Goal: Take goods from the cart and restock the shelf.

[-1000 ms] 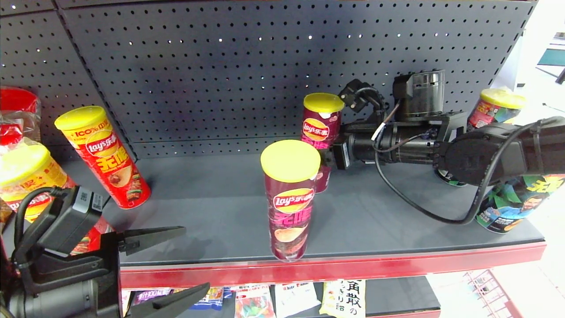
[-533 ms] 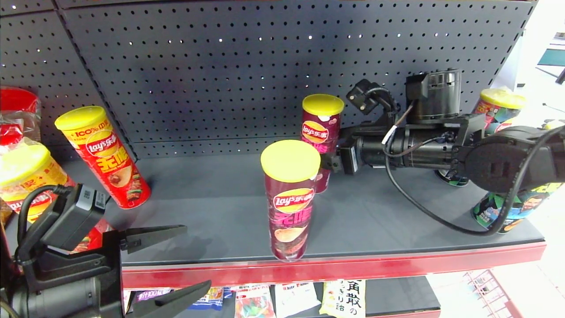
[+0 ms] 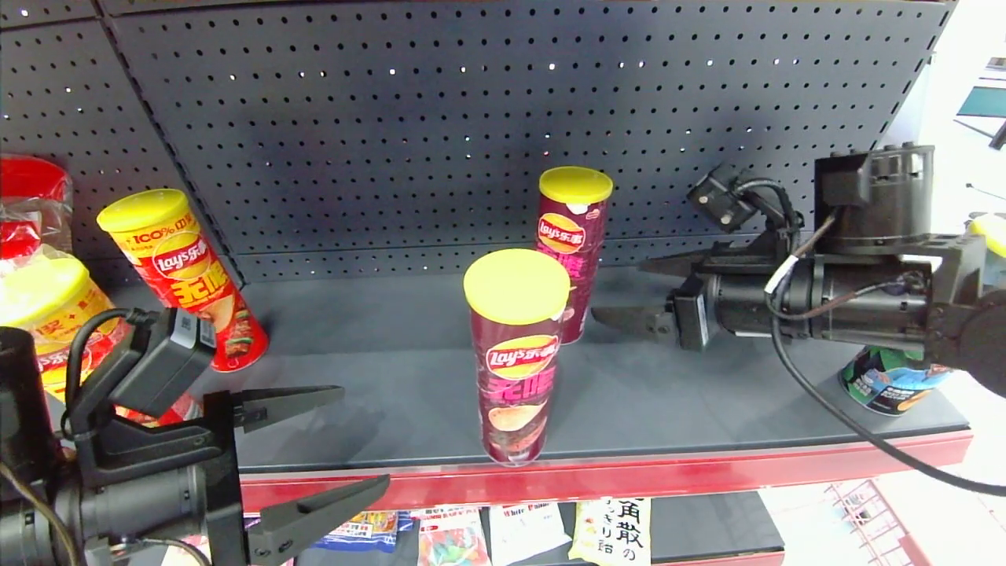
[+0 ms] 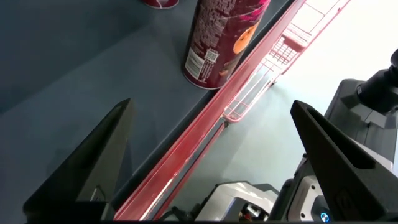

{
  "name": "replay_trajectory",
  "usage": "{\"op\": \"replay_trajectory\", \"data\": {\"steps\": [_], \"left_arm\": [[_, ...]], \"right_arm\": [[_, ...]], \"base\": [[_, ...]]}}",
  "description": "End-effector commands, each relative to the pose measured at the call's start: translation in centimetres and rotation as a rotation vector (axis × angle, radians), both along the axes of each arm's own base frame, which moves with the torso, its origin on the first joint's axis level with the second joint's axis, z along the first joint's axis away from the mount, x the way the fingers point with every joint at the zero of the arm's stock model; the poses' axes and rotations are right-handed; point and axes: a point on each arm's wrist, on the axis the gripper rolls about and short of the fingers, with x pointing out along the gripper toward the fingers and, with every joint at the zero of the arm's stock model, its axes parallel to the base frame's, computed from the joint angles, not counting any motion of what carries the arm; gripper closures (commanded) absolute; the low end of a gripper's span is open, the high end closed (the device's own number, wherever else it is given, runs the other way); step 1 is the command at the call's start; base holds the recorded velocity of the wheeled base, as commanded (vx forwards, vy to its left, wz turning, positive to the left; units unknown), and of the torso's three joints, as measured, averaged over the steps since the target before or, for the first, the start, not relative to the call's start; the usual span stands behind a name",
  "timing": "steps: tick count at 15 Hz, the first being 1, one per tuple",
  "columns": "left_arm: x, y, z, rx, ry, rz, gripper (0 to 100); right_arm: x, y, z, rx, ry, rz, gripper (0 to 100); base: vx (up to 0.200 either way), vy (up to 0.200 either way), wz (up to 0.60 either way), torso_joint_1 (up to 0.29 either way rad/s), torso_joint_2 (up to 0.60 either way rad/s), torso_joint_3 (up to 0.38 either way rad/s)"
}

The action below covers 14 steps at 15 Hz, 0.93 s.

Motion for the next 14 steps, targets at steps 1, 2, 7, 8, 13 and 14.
{"op": "replay_trajectory", "data": {"steps": [1, 2, 7, 8, 13, 14], "left_arm": [[0.5, -0.2, -0.5, 0.013, 0.026, 0.000, 0], [0.6, -0.3, -0.6, 0.016, 0.033, 0.000, 0], [1.2, -0.5, -1.2, 0.042, 0.059, 0.031, 0], [1.5, -0.5, -1.4, 0.052, 0.062, 0.040, 0], [3.0, -1.2, -1.3, 0.075, 0.051, 0.041, 0], [3.4, -1.4, -1.5, 0.084, 0.058, 0.041, 0]], "right_arm": [[-2.9, -1.5, 0.3, 0.004, -0.009, -0.003, 0], [-3.8, -2.0, 0.1, 0.003, -0.004, -0.005, 0], [-9.3, -4.5, -1.5, -0.009, 0.013, 0.002, 0], [-10.4, -5.1, -1.8, -0.007, 0.009, 0.002, 0], [-14.9, -8.1, -3.0, -0.022, -0.050, -0.140, 0], [-15.6, -8.5, -2.9, -0.016, -0.070, -0.186, 0]], "base": [[0.000, 0.000, 0.00, 0.000, 0.00, 0.000], [0.000, 0.000, 0.00, 0.000, 0.00, 0.000], [0.000, 0.000, 0.00, 0.000, 0.00, 0.000], [0.000, 0.000, 0.00, 0.000, 0.00, 0.000], [0.000, 0.000, 0.00, 0.000, 0.00, 0.000], [0.000, 0.000, 0.00, 0.000, 0.00, 0.000]]}}
